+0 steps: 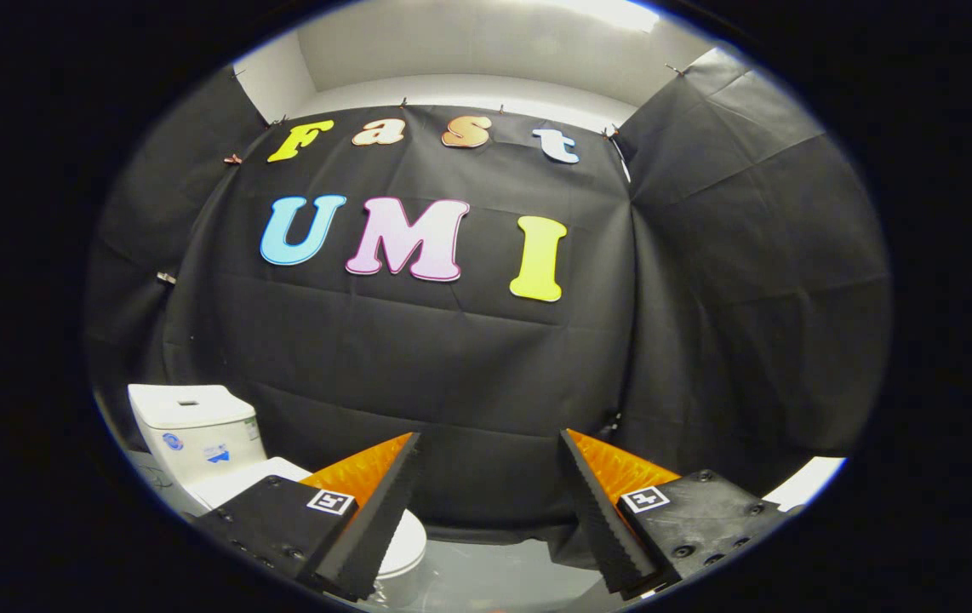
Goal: Open the toilet lid.
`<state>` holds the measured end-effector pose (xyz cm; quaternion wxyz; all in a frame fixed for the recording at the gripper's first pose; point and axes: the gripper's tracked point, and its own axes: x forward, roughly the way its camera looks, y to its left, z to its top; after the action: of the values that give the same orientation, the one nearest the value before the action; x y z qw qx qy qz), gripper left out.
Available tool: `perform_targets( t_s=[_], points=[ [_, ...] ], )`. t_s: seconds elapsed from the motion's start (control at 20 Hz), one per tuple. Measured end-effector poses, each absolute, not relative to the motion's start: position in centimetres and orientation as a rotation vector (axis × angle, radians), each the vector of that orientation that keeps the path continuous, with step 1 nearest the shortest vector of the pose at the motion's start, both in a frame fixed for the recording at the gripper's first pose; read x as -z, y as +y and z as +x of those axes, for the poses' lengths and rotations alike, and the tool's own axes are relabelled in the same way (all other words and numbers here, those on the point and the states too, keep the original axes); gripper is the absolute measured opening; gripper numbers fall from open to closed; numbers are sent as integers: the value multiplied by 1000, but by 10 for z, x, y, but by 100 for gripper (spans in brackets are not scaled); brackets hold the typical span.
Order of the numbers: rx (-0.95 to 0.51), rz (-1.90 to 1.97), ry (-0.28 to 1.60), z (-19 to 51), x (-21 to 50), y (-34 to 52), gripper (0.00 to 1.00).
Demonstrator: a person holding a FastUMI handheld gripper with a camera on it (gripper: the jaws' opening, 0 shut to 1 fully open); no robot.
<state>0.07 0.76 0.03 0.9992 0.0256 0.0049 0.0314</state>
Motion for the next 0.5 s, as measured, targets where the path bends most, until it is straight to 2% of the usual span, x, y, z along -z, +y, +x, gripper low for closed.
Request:
perform_targets(
  t_s=[0.35,0.5],
  points=[
    [-79,30,-67,27,-25,4,97],
    [-124,34,-24,35,-5,13,98]
  ],
)
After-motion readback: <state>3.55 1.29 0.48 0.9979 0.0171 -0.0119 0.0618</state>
